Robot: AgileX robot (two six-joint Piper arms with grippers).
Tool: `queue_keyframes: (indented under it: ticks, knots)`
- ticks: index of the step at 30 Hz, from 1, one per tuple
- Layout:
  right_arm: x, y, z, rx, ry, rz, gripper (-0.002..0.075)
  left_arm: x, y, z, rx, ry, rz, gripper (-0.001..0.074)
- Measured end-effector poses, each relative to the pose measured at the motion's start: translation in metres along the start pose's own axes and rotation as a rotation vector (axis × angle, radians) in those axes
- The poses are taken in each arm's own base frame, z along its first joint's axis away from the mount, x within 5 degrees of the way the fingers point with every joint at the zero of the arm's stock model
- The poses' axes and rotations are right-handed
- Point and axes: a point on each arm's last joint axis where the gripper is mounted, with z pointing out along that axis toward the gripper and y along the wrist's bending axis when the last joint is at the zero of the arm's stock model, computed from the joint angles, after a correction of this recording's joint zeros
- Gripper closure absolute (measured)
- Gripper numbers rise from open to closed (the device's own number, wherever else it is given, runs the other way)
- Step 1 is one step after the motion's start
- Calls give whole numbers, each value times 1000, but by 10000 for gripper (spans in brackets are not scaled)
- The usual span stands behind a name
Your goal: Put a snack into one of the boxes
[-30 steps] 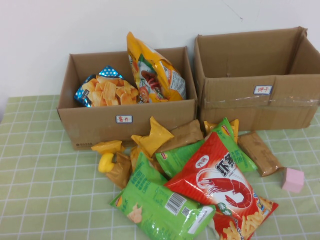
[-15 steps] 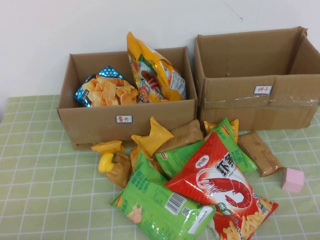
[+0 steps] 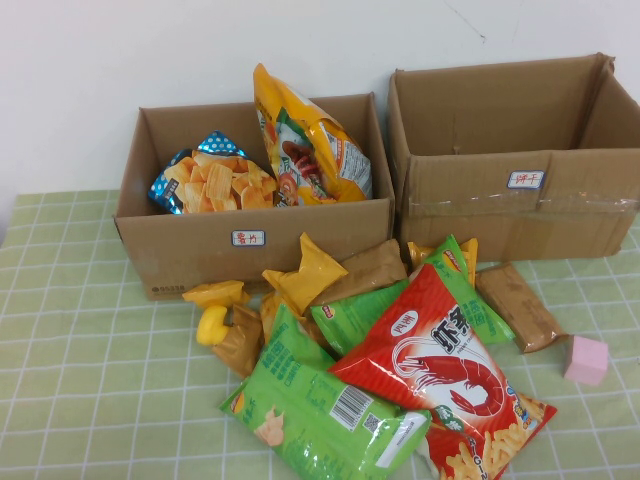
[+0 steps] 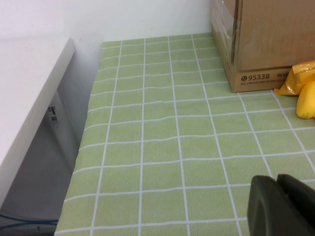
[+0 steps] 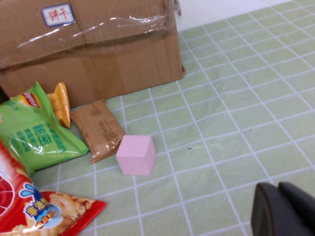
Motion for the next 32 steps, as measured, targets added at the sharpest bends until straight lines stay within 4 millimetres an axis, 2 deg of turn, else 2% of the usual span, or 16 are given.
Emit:
queue_keyframes:
  ticks: [32]
  knots:
    - [0, 0, 0, -9, 1, -25, 728, 0, 0, 0, 0, 0, 0, 738]
